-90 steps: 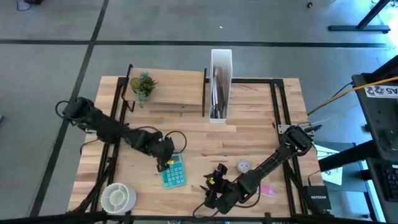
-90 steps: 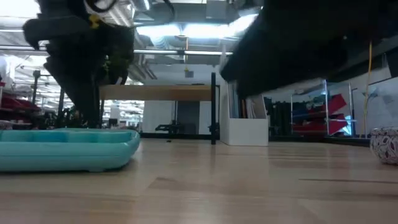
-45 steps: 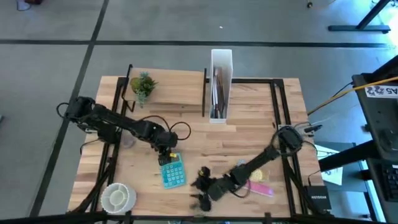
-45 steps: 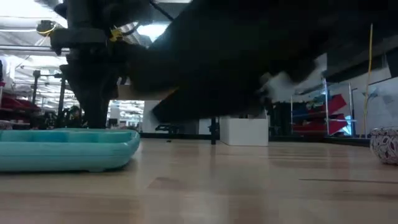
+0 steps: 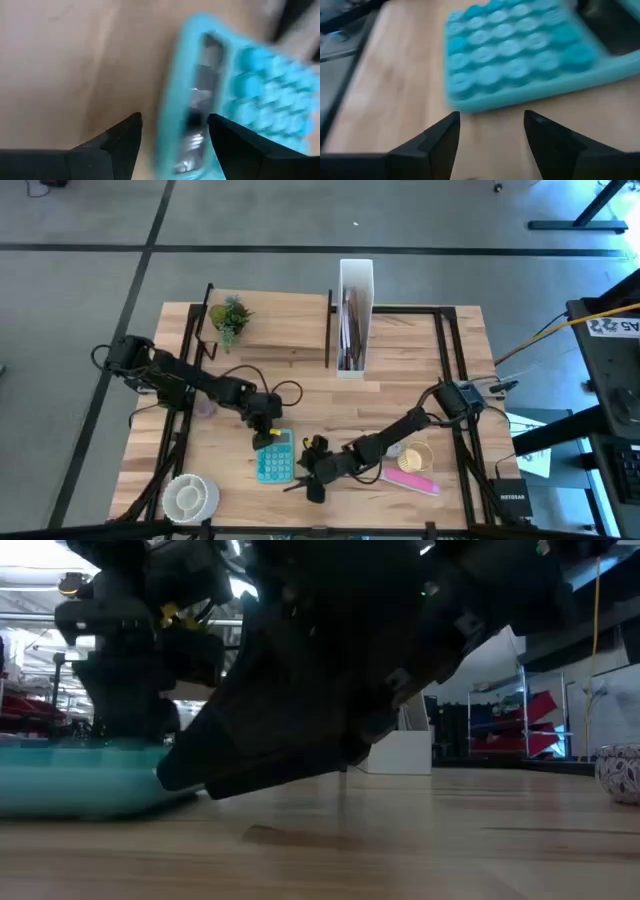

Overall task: Stock shelves
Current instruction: Remove the blue calculator from under the shelf

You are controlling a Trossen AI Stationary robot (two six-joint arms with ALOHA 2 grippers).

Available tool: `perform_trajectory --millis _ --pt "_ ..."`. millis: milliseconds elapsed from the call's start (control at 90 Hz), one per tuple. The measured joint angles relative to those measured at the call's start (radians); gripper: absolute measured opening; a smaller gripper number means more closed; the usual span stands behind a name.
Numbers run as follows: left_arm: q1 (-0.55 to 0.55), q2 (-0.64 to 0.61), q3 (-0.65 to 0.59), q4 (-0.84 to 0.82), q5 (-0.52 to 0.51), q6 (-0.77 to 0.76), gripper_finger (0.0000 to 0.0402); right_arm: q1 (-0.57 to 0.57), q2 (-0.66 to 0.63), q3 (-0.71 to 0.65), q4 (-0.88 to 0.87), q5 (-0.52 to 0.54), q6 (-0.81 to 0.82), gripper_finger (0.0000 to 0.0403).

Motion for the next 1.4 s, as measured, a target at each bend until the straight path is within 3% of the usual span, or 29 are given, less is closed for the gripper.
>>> perform_trajectory --millis 222,489,667,889,1133,1289,1400 --pt "-0.064 0.000 0.000 0.066 0.042 -0.039 0.0212 0.004 0.000 0.000 -0.010 0.111 0.024 0.0207" --pt "-0.119 0.000 -0.001 0.078 -0.007 -0.064 0.0212 0.003 0.000 0.000 -0.010 0.120 0.011 0.0207" --pt "-0.124 0.000 0.000 0.080 -0.034 -0.073 0.0212 0.022 -0.013 0.034 -0.061 0.033 -0.001 0.0207" --pt "-0.123 -0.001 -0.024 0.080 -0.042 -0.083 0.0212 0.073 -0.022 0.274 -0.303 -0.102 -0.061 0.0207" --pt "-0.123 -0.003 -0.062 0.119 -0.041 -0.126 0.0211 0.071 0.097 0.359 -0.298 -0.201 -0.089 0.0207" --pt "-0.122 -0.004 -0.076 0.170 -0.040 -0.129 0.0211 0.048 0.153 0.372 -0.231 -0.334 -0.076 0.0207" --pt "-0.123 -0.002 -0.076 0.188 -0.037 -0.129 0.0211 0.032 0.174 0.370 -0.232 -0.343 -0.073 0.0207"
